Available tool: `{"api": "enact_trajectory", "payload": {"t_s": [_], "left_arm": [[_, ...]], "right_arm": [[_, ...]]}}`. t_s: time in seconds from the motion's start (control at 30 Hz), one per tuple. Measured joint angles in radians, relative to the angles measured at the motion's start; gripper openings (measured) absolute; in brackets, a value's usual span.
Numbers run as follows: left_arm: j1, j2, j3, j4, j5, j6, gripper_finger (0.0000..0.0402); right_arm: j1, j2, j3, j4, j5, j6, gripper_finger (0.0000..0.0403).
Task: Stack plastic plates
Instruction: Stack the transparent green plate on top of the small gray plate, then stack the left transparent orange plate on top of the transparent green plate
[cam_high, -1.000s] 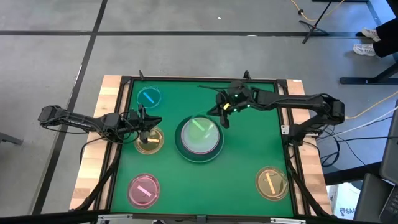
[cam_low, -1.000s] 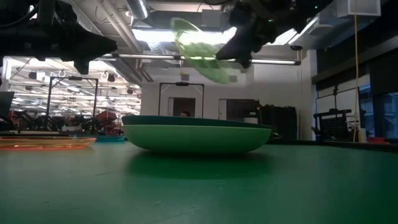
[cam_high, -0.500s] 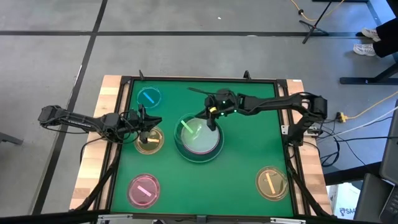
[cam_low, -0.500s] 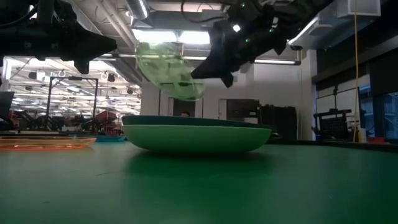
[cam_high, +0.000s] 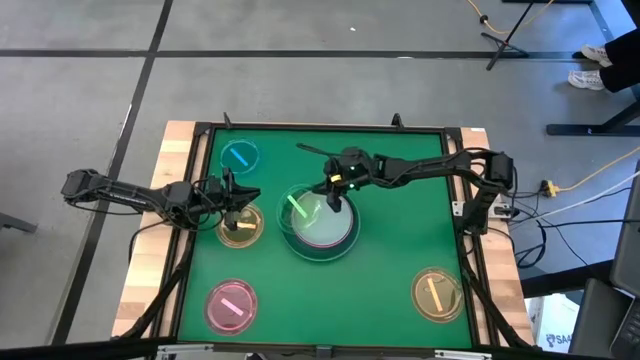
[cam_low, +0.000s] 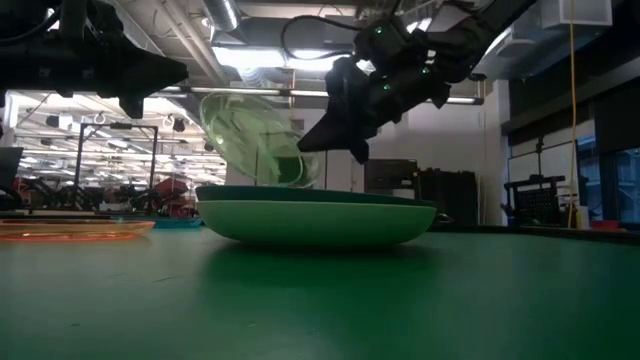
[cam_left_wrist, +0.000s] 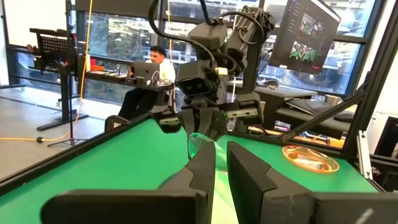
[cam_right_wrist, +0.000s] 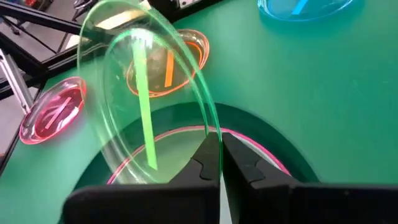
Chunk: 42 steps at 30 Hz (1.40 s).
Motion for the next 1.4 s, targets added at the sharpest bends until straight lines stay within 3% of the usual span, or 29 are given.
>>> {"api": "enact_trajectory", "payload": {"t_s": [0.33, 0.67, 0.9, 1.1, 1.4], "left_arm": [[0.000, 0.000, 0.000, 0.000, 0.000, 0.000, 0.0034], [0.000, 0.000, 0.000, -0.001, 0.000, 0.001, 0.0034], [0.000, 0.000, 0.000, -0.001, 0.000, 0.001, 0.0034], [0.000, 0.000, 0.000, -0.001, -0.002, 0.001, 0.0034], [0.000, 0.000, 0.000, 0.001, -0.071, -0.002, 0.0035]], "right_arm": [[-0.001, -0.003, 0.000, -0.265, -0.014, -0.051, 0.0001], [-0.001, -0.004, 0.000, -0.260, 0.127, -0.038, 0.0003], [-0.001, -0.008, 0.000, -0.277, 0.141, -0.066, 0.0079], [0.010, -0.097, 0.000, -0.331, 0.150, -0.147, 0.0147], [0.162, -0.185, 0.000, -0.377, 0.206, -0.276, 0.0170]]}}
